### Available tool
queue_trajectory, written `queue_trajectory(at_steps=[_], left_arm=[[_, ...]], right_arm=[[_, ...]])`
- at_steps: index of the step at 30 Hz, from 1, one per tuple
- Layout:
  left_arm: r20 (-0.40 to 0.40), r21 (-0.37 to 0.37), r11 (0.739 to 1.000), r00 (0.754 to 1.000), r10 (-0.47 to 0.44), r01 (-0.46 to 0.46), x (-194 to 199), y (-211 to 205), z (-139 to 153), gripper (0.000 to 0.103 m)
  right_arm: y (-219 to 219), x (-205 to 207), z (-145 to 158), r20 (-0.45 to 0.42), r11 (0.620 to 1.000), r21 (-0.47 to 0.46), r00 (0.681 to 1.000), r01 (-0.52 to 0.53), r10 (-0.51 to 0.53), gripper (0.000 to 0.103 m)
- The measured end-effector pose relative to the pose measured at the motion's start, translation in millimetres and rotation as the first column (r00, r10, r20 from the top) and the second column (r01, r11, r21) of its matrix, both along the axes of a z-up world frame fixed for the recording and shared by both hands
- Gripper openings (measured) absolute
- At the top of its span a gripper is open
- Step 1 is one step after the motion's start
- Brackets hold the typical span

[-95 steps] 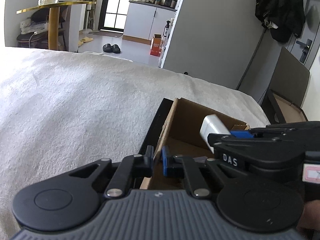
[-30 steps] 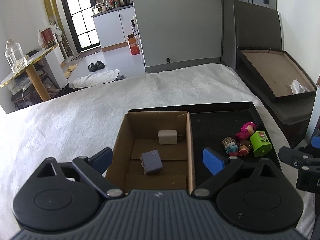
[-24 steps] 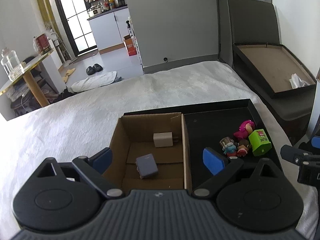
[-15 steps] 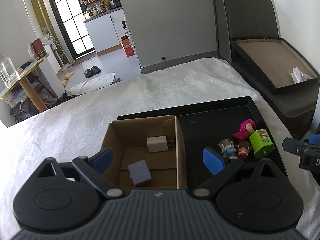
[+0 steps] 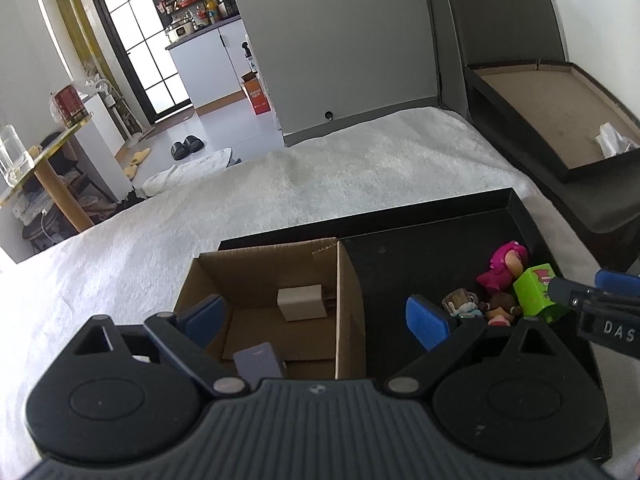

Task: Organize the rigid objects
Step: 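Move the open right gripper down over the green hexagonal toy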

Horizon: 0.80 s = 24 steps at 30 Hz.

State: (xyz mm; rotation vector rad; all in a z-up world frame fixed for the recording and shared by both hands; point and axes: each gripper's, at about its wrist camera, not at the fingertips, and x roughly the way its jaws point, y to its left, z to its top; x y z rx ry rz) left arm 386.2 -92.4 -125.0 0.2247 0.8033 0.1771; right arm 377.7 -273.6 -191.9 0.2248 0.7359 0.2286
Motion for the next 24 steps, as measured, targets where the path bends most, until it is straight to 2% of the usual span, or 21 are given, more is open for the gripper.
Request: queue_trajectory(at_steps=[6, 13, 17, 20, 24], left_arm=[[-0.004, 0.024, 1.000, 1.000, -0.014, 0.014, 5.3, -7.9, -9.9, 0.096], [-0.016, 0.041, 0.999, 1.000, -0.024, 0.025, 5.8, -12.0, -21.1, 0.096], [-0.024, 0.057, 0.998, 1.000, -0.018, 0.019, 6.7, -12.9, -23.9, 0.096], [-0.018, 0.064, 0.998, 1.000, -0.024, 0.025, 5.1, -14.5, -22.9, 0.096], [-0.021, 0.064, 0.998, 0.999, -0.028, 0.029, 1.1, -13.5, -22.9, 0.096]], right_arm=[[2.8, -1.6, -10.3, 0.006, 0.999, -0.037, 1.000, 0.011, -0.011, 0.062], [-1.6, 9.4, -27.7, 0.005, 0.998, -0.017, 0.998, 0.062, -0.062, 0.062], [3.8, 16.6, -45.0, -0.030, 0.997, -0.019, 0.997, 0.068, -0.069, 0.059], [11.2, 13.5, -51.2, -0.017, 0.995, -0.082, 0.998, 0.060, -0.061, 0.056], [11.4, 10.2, -48.3, -0.021, 0.994, -0.102, 0.999, 0.041, -0.043, 0.055]])
